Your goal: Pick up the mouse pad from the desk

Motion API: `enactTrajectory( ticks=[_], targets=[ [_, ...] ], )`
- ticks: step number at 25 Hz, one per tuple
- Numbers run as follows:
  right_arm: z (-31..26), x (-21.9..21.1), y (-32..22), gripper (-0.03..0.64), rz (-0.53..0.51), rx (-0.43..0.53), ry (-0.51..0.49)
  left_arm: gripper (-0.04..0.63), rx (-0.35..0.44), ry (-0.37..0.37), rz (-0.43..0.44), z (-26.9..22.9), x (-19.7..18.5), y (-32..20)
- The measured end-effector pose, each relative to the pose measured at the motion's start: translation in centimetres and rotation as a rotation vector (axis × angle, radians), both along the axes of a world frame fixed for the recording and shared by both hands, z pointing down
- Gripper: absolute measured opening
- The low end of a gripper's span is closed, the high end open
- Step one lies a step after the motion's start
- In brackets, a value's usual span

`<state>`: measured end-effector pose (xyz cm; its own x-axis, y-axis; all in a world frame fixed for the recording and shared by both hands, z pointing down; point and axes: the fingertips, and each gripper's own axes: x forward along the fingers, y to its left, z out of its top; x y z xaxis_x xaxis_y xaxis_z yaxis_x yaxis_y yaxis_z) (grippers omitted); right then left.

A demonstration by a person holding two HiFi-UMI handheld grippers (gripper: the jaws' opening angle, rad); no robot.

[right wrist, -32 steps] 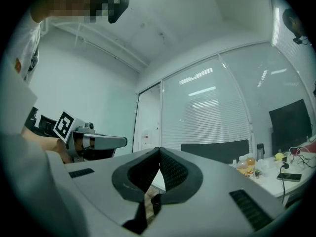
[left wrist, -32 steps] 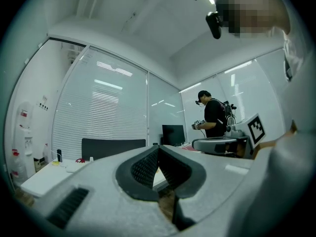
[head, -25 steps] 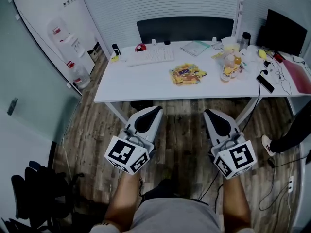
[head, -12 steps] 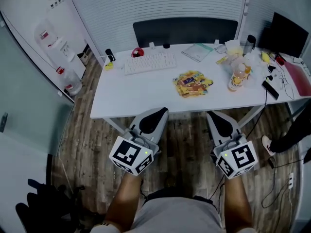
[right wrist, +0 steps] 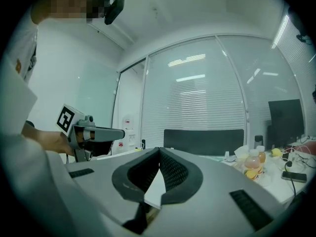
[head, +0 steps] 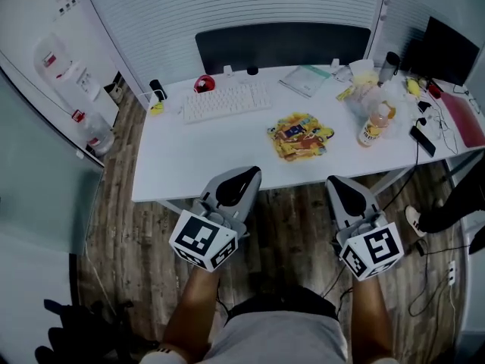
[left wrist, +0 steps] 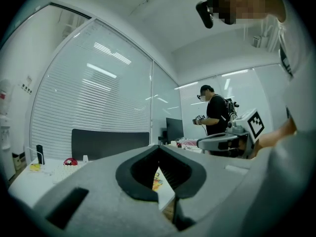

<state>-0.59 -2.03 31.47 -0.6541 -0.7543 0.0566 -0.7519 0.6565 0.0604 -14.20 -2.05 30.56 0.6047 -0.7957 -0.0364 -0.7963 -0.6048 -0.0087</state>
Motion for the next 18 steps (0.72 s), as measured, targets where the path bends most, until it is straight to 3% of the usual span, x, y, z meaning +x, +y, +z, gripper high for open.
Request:
enactTrajectory(
  ticks=[18],
  targets=[
    [2.1,1.0,-8.9,0.012,0.031,-0.029,0.042,0.015,-0.065,-0.059,0.0,2.5,0.1,-8.1]
  ],
)
